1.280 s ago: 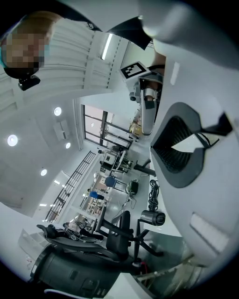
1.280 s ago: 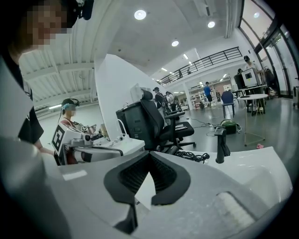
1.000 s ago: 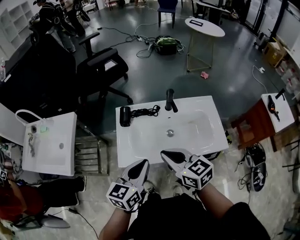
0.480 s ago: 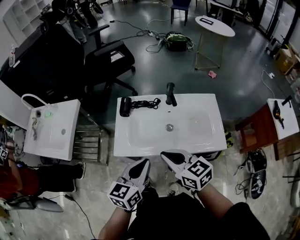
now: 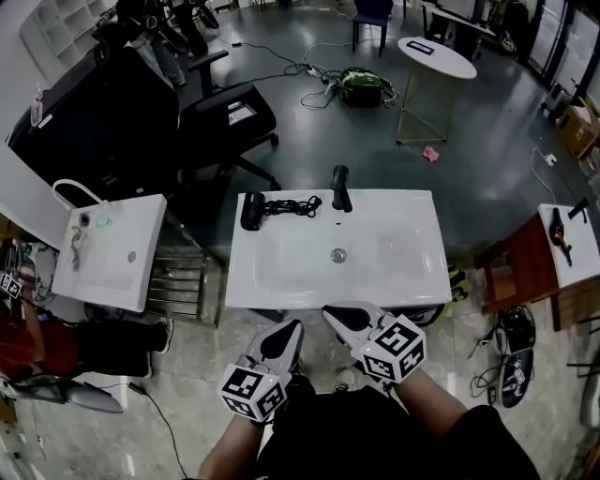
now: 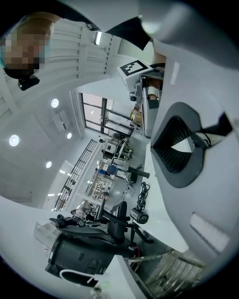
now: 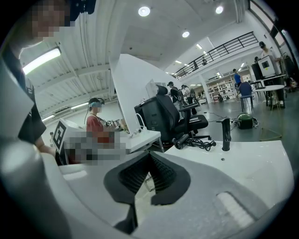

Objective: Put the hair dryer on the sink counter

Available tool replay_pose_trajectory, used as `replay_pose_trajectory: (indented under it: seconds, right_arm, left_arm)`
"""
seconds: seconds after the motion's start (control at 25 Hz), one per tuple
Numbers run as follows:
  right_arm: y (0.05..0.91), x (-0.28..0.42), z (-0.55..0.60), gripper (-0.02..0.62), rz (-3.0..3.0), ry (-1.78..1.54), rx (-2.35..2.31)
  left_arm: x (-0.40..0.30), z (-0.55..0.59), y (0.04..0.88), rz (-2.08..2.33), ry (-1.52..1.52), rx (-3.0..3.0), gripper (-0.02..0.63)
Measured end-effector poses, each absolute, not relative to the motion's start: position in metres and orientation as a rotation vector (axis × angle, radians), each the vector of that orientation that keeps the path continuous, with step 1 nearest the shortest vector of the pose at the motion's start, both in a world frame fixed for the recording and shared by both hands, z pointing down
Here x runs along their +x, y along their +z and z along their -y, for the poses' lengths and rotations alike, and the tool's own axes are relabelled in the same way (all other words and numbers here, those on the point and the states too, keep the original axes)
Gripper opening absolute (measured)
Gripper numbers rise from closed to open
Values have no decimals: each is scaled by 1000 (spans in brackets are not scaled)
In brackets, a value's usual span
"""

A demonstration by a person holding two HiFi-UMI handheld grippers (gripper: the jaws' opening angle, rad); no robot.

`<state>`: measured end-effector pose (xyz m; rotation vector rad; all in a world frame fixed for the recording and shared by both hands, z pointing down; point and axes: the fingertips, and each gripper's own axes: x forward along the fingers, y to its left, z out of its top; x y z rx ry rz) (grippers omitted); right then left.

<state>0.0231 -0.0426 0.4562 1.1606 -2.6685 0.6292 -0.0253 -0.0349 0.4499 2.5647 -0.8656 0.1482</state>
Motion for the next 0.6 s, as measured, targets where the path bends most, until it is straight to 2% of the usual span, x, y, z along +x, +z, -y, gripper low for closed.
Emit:
replay_pose_trajectory:
  seconds: [0.6]
  right_arm:
    - [463,29,38,0,2679,649,1132]
  left_arm:
    - [-17,29,455,872,175,2562,3]
